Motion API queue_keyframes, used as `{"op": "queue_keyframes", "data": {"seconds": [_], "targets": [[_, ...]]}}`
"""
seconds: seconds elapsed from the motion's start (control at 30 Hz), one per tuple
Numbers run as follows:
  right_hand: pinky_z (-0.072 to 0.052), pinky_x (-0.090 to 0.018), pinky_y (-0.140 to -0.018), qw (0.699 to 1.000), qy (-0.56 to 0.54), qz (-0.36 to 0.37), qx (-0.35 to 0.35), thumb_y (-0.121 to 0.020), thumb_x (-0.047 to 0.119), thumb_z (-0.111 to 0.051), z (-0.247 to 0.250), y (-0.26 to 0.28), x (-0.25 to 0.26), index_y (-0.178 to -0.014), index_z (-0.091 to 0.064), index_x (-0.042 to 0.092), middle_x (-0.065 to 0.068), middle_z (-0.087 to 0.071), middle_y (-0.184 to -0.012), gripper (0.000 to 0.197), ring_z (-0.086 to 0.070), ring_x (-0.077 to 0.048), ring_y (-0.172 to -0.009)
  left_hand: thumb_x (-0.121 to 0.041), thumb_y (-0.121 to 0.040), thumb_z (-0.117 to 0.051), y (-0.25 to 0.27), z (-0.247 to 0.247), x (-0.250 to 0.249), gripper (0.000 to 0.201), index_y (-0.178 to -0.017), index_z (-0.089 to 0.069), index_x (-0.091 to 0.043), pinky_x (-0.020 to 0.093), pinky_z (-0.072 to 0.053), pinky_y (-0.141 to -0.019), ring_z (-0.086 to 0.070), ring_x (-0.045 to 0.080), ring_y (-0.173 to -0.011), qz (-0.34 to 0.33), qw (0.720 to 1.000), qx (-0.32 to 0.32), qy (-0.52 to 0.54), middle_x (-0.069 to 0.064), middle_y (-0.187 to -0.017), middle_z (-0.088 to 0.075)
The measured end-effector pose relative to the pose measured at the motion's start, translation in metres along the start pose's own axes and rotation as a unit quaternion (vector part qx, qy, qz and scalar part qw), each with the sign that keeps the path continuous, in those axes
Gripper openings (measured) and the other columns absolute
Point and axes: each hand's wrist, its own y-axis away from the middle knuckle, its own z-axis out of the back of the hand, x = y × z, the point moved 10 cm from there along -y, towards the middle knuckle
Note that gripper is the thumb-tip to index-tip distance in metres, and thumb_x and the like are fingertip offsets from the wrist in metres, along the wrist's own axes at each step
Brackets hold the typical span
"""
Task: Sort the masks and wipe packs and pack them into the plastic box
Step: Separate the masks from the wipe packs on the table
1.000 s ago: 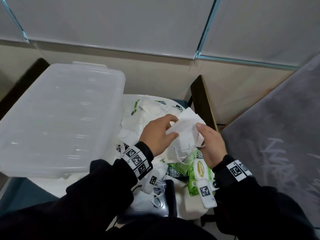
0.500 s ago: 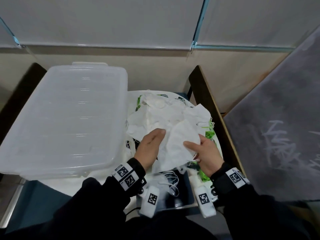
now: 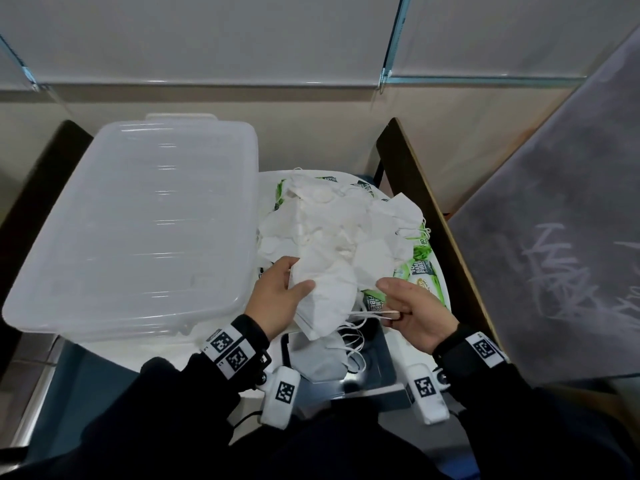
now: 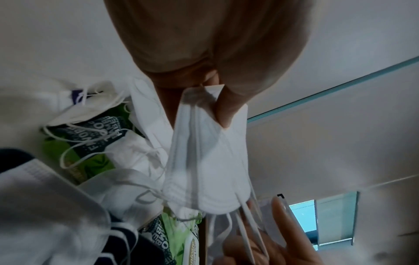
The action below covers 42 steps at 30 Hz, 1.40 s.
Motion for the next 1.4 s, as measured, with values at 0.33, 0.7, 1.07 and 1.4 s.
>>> {"op": "queue_keyframes", "data": {"seconds": [0.33,0.7,1.07,1.4], "targets": [[-0.049,-0.021,-0.06,0.95,0.274,0.032,0.144,-0.092,0.013,-0.075,-0.041,-0.012,-0.015,-0.095,-0.068,0.0,-0.008,-0.063,-0.074,0.015,-0.058,-0.011,-0.06,-0.006,-0.089,-0.065,0.012,-0.027,0.011,0.034,-0.121,-0.067,-0.015,0.052,-0.055,-0.099,-0.071,0.029,-0.11,0.037,0.994,0.103,0.02,0.007,-0.116,-0.075],[-0.024,-0.026,-0.05,0.98,0.151,-0.001,0.133,-0.088,0.007,-0.075,-0.024,0.0,-0.031,-0.068,-0.046,0.019,0.007,-0.039,-0.054,0.038,-0.033,-0.012,-0.048,0.001,-0.094,-0.067,0.043,-0.007,0.058,0.034,-0.126,-0.064,-0.012,0.048,-0.061,-0.085,-0.074,0.029,-0.101,0.098,0.995,-0.012,0.012,0.009,-0.109,-0.077],[-0.047,-0.031,-0.066,0.809,0.556,0.082,0.175,-0.078,0.031,-0.082,-0.016,-0.021,-0.067,-0.078,-0.076,0.011,-0.003,-0.072,-0.073,0.021,-0.064,-0.012,-0.071,-0.016,-0.079,-0.075,0.071,-0.023,0.082,0.03,-0.105,-0.063,-0.028,0.023,-0.05,-0.073,-0.066,0.014,-0.085,0.078,0.945,0.066,-0.31,-0.009,-0.088,-0.07],[-0.048,-0.027,-0.072,0.719,0.679,0.065,0.135,-0.078,0.019,-0.075,-0.033,-0.025,-0.091,-0.077,-0.07,0.021,-0.003,-0.072,-0.092,0.005,-0.067,-0.025,-0.09,-0.031,-0.087,-0.063,0.052,-0.056,0.091,0.019,-0.106,-0.064,-0.031,0.034,-0.05,-0.081,-0.063,0.025,-0.102,0.004,0.789,0.173,-0.589,-0.003,-0.108,-0.069]]}}
